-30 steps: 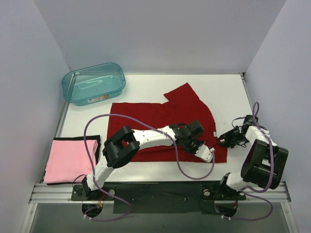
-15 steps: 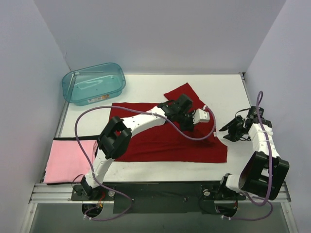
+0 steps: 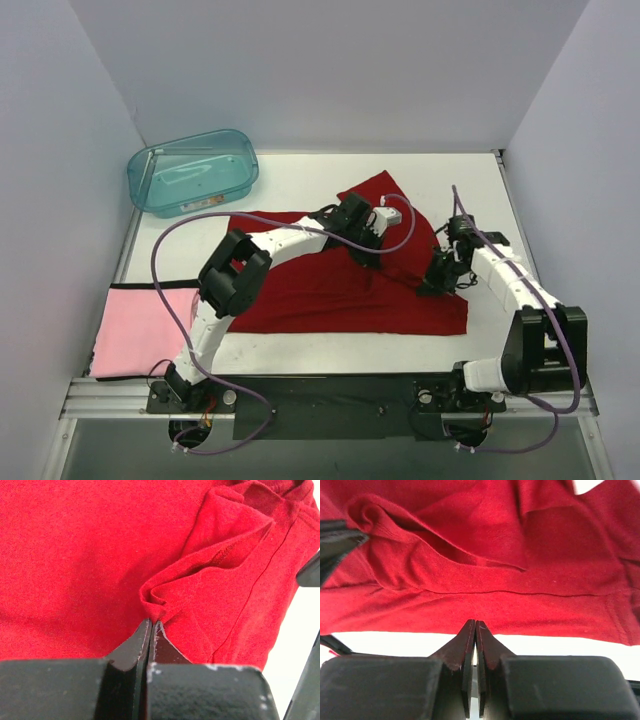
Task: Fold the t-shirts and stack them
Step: Fold the flattened tshirt in 1/3 of the way, then grap the side of the flattened tshirt furthest away from the robot with both arms
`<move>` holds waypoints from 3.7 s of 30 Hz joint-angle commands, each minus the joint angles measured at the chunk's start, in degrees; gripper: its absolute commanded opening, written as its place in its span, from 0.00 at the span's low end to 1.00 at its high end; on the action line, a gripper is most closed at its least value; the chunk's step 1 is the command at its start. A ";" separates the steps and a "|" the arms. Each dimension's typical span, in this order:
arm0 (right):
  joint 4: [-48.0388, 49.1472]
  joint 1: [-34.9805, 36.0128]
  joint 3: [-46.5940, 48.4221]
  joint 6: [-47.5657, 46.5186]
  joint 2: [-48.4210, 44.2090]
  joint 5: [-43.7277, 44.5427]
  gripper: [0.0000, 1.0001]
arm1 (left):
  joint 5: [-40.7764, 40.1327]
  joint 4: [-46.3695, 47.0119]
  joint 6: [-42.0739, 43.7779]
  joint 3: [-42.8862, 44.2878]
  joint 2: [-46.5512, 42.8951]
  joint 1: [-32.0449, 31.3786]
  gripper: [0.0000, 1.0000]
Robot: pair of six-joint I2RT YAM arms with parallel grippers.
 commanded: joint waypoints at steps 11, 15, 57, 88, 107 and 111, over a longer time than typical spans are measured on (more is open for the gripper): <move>1.85 6.17 9.67 0.19 18.73 11.81 0.00 | 3.56 7.78 -9.80 -2.61 -0.04 3.92 0.00; 1.42 6.26 17.31 -0.24 24.17 14.18 0.00 | 3.74 7.78 -9.80 -2.79 -0.30 4.18 0.12; -1.49 -24.40 -12.28 13.55 3.26 13.22 0.26 | -18.14 -23.89 62.28 -61.31 -53.74 17.19 0.59; -4.48 -24.74 9.29 0.91 -3.24 19.18 0.49 | -10.95 -47.96 61.25 -36.04 -48.22 21.54 0.80; -1.09 1.33 90.05 -5.21 67.25 5.05 0.70 | -8.39 -36.69 41.17 5.29 -9.54 42.58 0.70; 7.04 2.38 88.08 1.85 70.23 6.09 0.66 | -8.65 -37.57 42.41 8.37 -6.64 43.20 0.70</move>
